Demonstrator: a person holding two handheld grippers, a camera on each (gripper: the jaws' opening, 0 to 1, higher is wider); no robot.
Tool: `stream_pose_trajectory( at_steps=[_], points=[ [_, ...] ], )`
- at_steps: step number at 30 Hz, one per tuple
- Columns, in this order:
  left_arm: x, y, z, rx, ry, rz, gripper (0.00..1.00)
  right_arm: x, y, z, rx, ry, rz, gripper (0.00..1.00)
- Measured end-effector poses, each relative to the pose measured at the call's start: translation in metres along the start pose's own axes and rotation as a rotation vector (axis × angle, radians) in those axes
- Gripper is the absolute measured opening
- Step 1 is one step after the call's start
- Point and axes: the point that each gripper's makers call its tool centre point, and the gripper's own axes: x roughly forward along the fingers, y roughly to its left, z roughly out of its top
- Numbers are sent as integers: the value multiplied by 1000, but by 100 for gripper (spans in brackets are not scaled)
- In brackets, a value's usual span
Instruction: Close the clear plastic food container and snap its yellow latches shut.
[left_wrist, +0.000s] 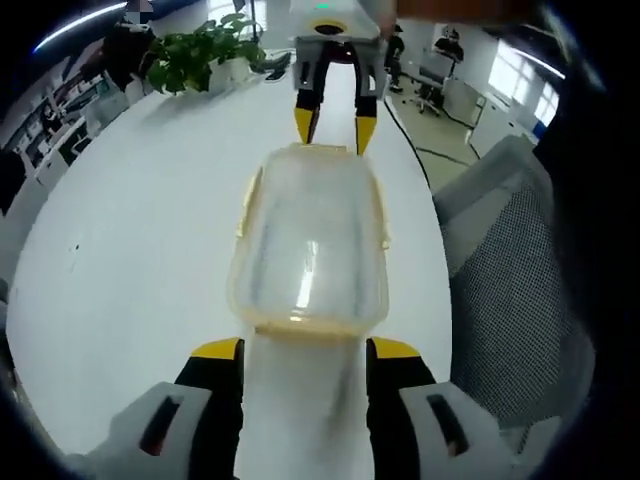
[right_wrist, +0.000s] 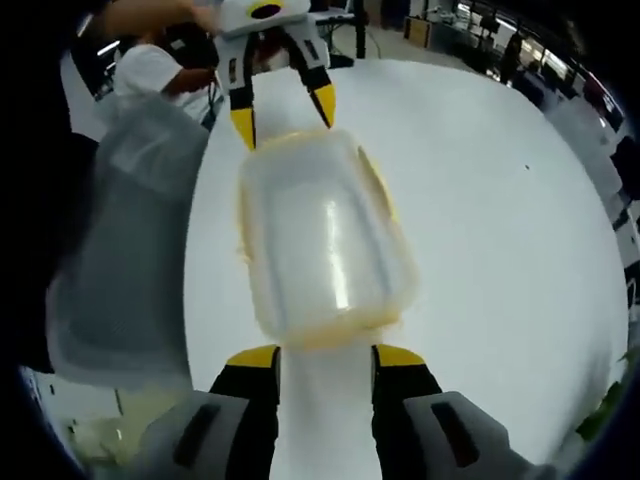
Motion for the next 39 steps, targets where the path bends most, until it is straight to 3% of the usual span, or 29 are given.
stream_pose_trajectory(
  at_steps=[1, 2, 5, 8, 9, 11, 15, 17, 20, 22, 25, 29, 34, 39],
  points=[
    [-1, 1, 2, -20, -12, 2, 48, -2, 1, 1, 17, -7, 1, 35],
    [-5, 4, 2, -99, -31, 18, 48, -5, 0, 2, 51, -22, -2, 36],
    [-11, 10, 1, -228, -69, 51, 48, -9, -1, 6, 145, -55, -9, 37],
    [-12, 10, 0, -352, -116, 46, 48, -9, -9, 8, 253, -85, -45, 41],
    [-12, 9, 2, -427, -150, 38, 48, -9, -11, 16, 288, -138, -45, 40],
    [-12, 9, 4, -527, -206, 41, 47, -10, -10, 19, 400, -170, -40, 40],
    [-11, 8, 8, -719, -293, 40, 43, -7, -14, 19, 469, -209, -71, 39],
    [-8, 3, 6, -777, -279, 25, 43, -4, -13, 16, 528, -207, -74, 39],
    [-5, 3, 8, -788, -288, 39, 42, -2, -13, 11, 555, -204, -78, 39],
    [-5, 5, 10, -836, -305, 65, 42, -1, -13, 12, 555, -211, -92, 38],
    [-1, 4, 9, -852, -291, 72, 42, 1, -14, 12, 582, -222, -100, 36],
    [5, -2, 7, -846, -255, 81, 42, 4, -13, 17, 638, -253, -89, 34],
    [9, -1, 13, -861, -271, 86, 42, 7, -13, 16, 671, -259, -86, 30],
    [14, -2, 11, -845, -243, 112, 41, 8, -11, 16, 730, -287, -77, 29]
  ],
)
